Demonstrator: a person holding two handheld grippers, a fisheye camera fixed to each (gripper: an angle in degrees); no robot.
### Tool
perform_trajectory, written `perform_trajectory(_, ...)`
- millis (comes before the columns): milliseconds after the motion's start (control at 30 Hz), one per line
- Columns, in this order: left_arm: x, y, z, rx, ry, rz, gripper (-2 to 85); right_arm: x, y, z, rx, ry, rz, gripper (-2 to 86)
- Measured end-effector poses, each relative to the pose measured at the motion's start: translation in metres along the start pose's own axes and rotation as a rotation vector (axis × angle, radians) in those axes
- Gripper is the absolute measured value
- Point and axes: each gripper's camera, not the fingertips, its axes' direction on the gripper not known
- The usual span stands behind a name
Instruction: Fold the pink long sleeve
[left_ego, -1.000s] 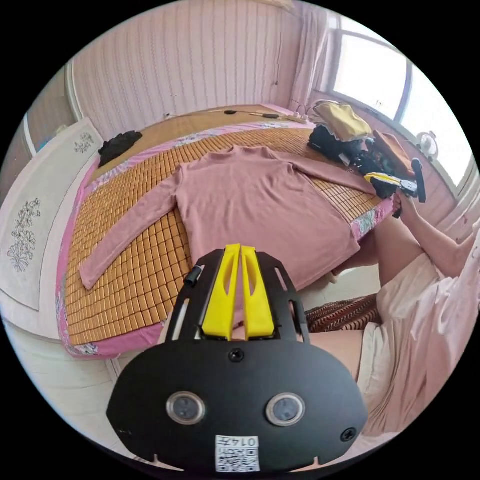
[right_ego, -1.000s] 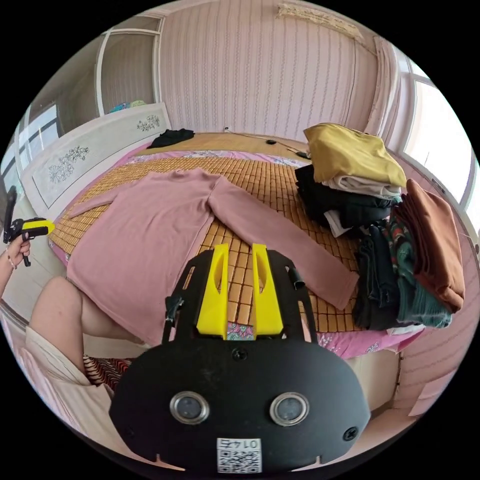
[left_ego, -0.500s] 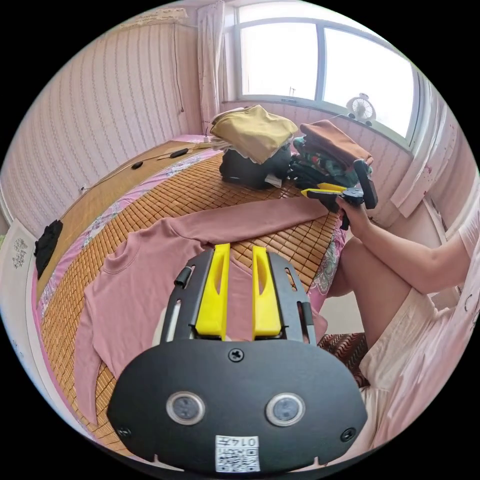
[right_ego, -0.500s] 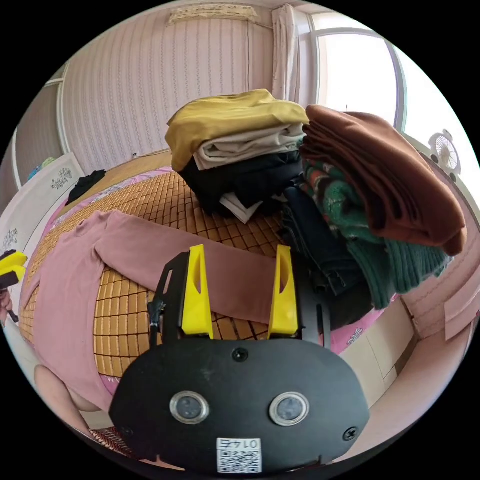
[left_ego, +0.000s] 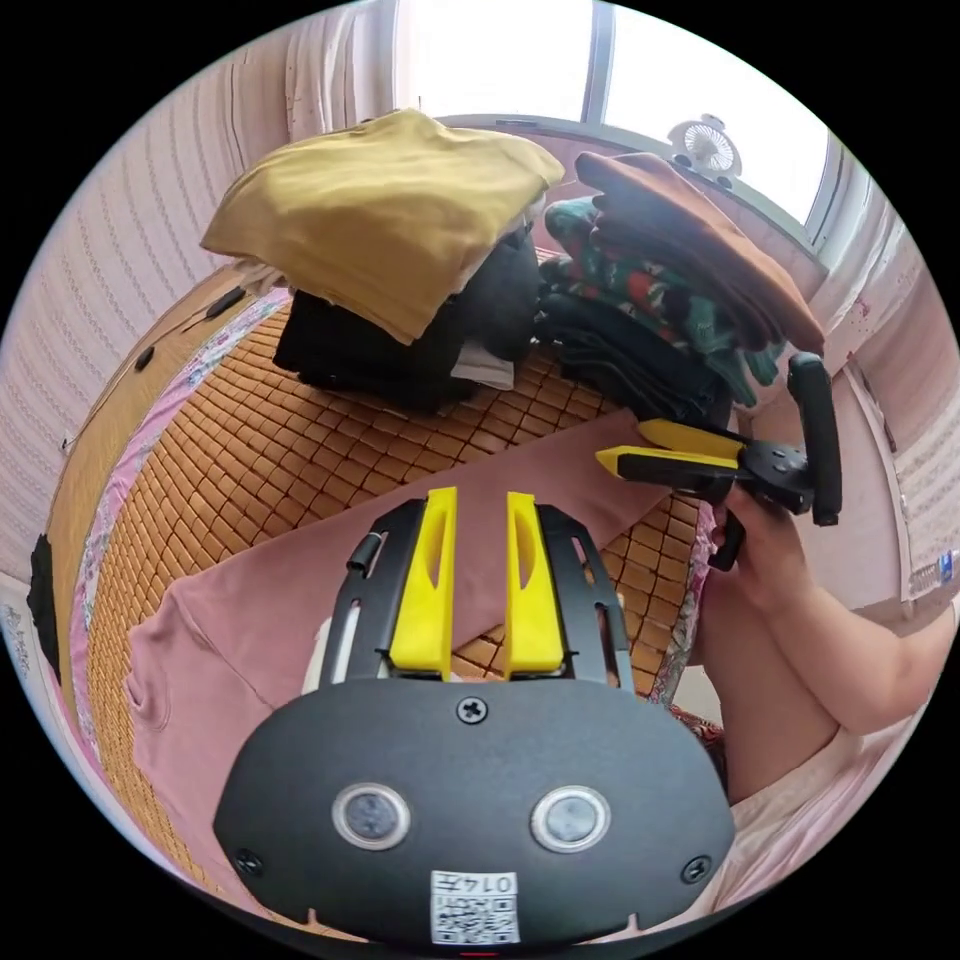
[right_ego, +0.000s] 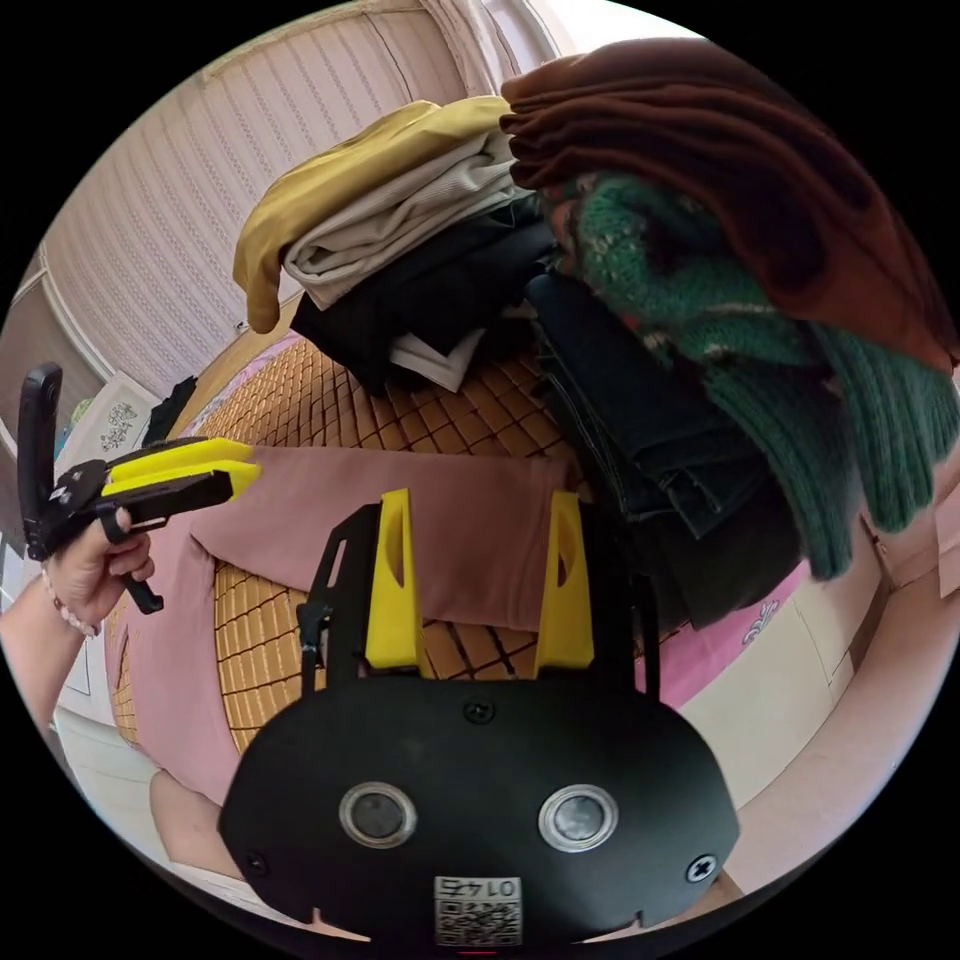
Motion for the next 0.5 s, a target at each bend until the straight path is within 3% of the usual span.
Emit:
perform_trajectory(300, 0.028, -0.077, 0.069, -0.088, 0.007, 0.102, 9.6, 0.019, 0.002, 0.029, 0.007, 0.009, 0.077, 16.4)
perform_trajectory(467, 0.038, -0.092, 0.112, -0.244, -0.032, 0.145, 11.5, 0.006, -0.005, 0.047, -0.004, 0.2, 0.025, 10.7)
perform_trajectory(500, 0.036, -0.091, 0.111, -0.202, -0.023, 0.125, 11.2, 0.006, -0.006, 0.048, -0.004, 0.222, 0.028, 9.7)
